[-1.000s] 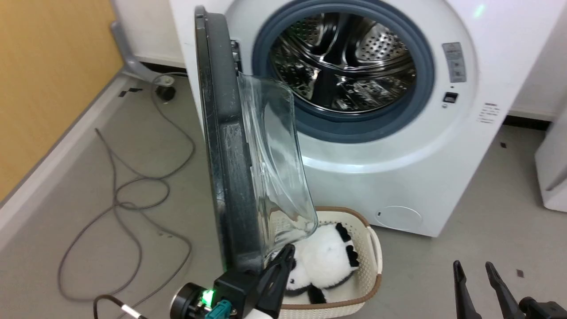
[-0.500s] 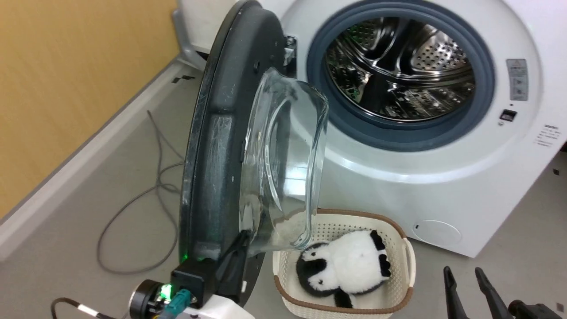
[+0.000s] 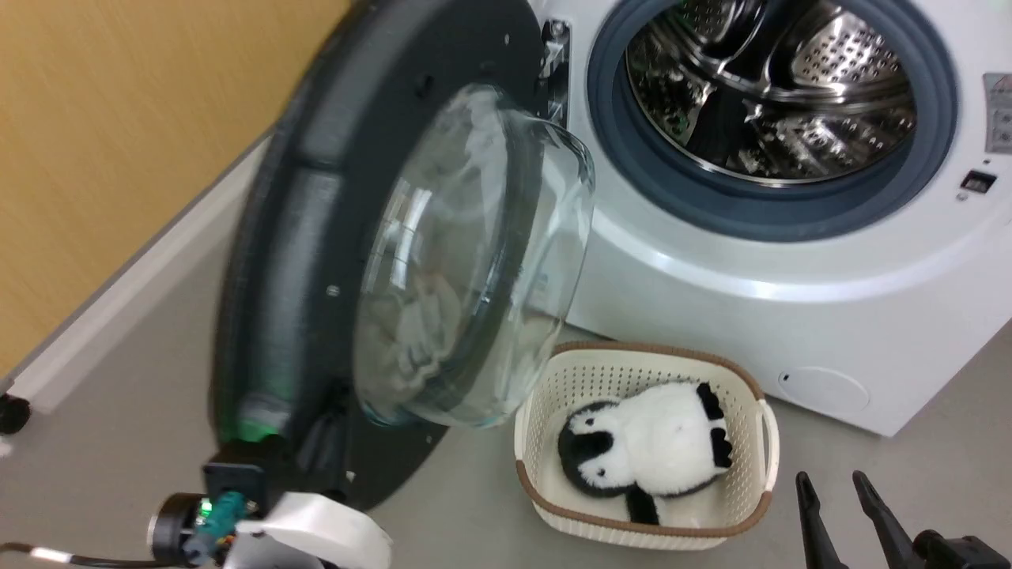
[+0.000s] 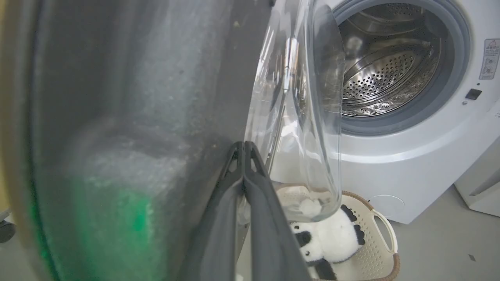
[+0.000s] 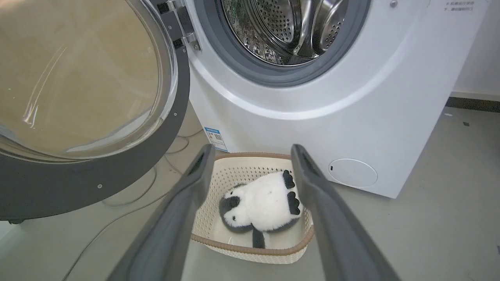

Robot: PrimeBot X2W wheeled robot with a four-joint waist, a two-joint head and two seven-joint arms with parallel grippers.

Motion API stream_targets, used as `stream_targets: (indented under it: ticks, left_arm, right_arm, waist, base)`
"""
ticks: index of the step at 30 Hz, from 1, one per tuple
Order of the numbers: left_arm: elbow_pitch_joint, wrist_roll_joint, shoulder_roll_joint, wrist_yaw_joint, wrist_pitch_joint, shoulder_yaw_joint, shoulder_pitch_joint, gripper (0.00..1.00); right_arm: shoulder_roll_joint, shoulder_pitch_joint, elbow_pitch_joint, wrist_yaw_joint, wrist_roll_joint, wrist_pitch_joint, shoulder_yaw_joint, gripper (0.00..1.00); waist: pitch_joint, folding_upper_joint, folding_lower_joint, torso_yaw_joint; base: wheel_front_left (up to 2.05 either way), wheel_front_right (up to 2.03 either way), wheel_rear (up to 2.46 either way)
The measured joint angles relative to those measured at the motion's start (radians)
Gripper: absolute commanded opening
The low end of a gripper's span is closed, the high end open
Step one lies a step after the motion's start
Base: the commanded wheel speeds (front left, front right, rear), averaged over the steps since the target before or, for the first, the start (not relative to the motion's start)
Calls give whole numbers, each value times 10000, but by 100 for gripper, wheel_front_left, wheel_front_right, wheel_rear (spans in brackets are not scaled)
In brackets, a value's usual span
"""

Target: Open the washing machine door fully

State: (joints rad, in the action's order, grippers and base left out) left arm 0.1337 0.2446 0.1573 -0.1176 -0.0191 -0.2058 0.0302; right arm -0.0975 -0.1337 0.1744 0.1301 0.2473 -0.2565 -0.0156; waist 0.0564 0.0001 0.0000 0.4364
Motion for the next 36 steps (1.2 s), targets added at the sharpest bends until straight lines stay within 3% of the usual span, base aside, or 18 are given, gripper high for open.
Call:
stream_targets:
  ticks: [8, 28, 36]
  left_arm:
    - [-535, 573, 253, -217, 479, 1143, -537, 0]
    - [-2918, 1668, 2213, -194, 813, 3607, -3147, 0]
    - [-4006, 1983, 2673, 121, 1066, 3950, -3692, 0]
  right_arm:
    - [-355, 261, -307, 0, 2, 226, 6, 100]
    - [-1141, 847, -1112, 0, 4, 798, -125, 100]
    - [-1241, 842, -1346, 0, 353, 940, -286, 100]
  waist:
    - [832, 0, 0, -8]
    - [2632, 0, 1, -587]
    - [2880, 0, 0, -745]
  base:
    - [0, 0, 0]
    - [0, 0, 0]
    - [0, 0, 0]
